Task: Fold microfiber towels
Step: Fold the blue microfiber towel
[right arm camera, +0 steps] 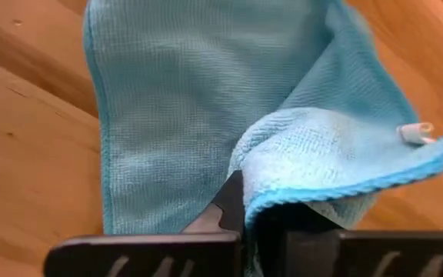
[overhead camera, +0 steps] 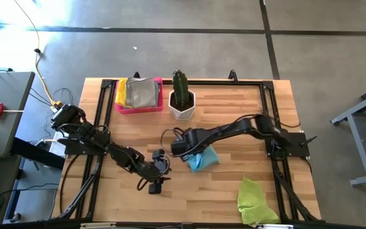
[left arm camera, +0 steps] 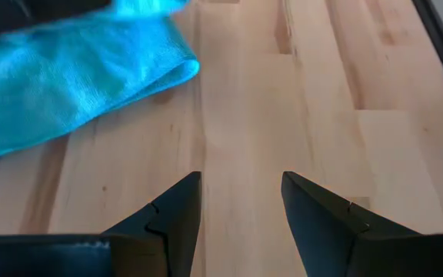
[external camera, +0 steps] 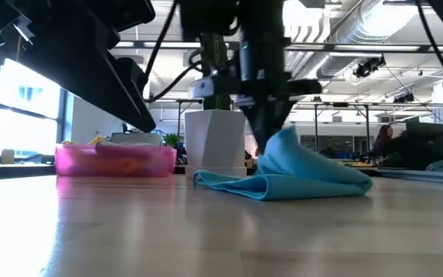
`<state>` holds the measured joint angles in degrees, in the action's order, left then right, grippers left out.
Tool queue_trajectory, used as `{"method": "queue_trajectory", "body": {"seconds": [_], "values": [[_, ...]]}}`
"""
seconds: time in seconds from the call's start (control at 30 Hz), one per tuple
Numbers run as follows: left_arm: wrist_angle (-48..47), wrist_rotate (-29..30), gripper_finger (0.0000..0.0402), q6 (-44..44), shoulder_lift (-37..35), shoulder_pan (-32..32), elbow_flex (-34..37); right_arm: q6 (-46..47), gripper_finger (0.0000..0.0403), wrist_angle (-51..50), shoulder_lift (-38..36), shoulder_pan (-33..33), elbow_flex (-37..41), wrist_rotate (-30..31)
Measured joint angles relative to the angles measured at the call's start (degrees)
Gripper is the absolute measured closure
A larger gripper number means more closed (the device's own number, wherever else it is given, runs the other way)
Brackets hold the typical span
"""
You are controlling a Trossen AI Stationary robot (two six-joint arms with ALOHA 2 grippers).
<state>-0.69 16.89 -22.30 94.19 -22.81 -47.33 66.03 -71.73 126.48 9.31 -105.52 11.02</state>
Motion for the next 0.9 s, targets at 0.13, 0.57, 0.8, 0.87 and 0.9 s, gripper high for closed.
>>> {"method": "queue_trajectory", "body": {"seconds": [0.13,0.57,0.8,0.87,0.9], "values": [[-0.79,0.63,0.0230,0.67,0.00,0.00,0.00,-4.83,0.0402,-0.15,4.41,0.01,-4.79,0.38],[-1.23,3.48,0.0230,0.99,0.00,-0.65,0.00,-12.40,0.0280,-0.50,6.70,0.78,-10.75,8.66],[-1.22,3.47,0.0230,-0.02,0.00,-3.06,0.00,-25.62,0.0270,-3.96,6.70,2.61,-18.07,20.85],[-1.16,3.47,0.0230,-0.98,-0.01,-3.73,0.00,-30.86,0.0270,-4.22,6.70,3.85,-20.85,25.56],[-1.14,3.45,0.0230,-1.35,0.00,-4.01,0.00,-33.32,0.0270,-4.13,6.70,4.58,-22.29,27.60]]}}
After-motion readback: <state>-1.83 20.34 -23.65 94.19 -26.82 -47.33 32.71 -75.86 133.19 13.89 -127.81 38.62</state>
